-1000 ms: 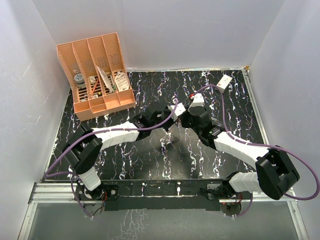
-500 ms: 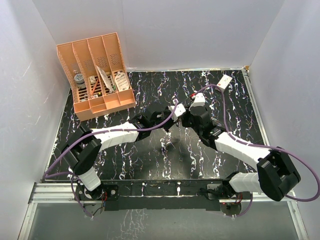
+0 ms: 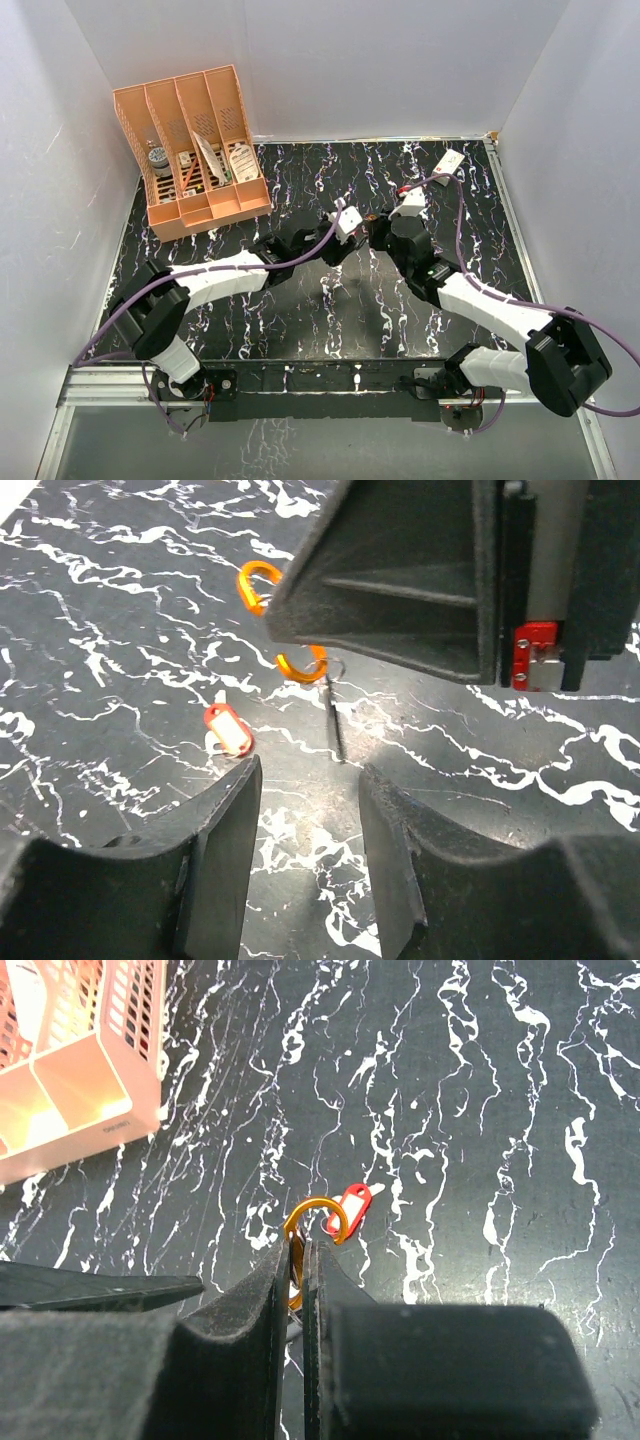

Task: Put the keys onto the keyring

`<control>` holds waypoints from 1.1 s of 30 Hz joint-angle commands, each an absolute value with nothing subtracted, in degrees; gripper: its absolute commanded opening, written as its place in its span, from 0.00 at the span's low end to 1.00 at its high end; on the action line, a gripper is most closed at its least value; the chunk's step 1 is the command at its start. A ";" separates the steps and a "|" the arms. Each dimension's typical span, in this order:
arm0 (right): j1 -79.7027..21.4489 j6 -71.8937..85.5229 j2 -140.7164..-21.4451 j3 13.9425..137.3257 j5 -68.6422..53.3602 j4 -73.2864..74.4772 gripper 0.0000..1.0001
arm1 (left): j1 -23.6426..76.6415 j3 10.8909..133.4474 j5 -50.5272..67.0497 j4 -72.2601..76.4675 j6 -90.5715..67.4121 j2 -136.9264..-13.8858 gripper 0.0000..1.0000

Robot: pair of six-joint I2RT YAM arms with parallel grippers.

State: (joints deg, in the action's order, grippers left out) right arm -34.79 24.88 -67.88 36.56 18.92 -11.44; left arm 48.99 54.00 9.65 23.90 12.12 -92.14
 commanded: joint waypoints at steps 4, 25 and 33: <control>-34.94 27.25 -63.21 34.32 22.38 -17.76 0.00 | 49.39 51.69 -0.78 29.91 6.28 -86.51 0.45; -34.80 30.09 -53.80 29.88 30.63 -16.76 0.00 | 49.28 59.09 -11.70 28.44 -4.58 -104.51 0.51; -34.63 29.49 -52.76 30.00 30.84 -15.49 0.00 | 47.24 67.00 -12.11 19.36 -9.46 -109.36 0.47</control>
State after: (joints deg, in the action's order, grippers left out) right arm -34.76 29.95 -53.98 29.17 29.28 -14.35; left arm 48.58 61.67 -12.01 24.58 -5.56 -108.90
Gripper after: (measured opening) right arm 0.056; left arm 0.469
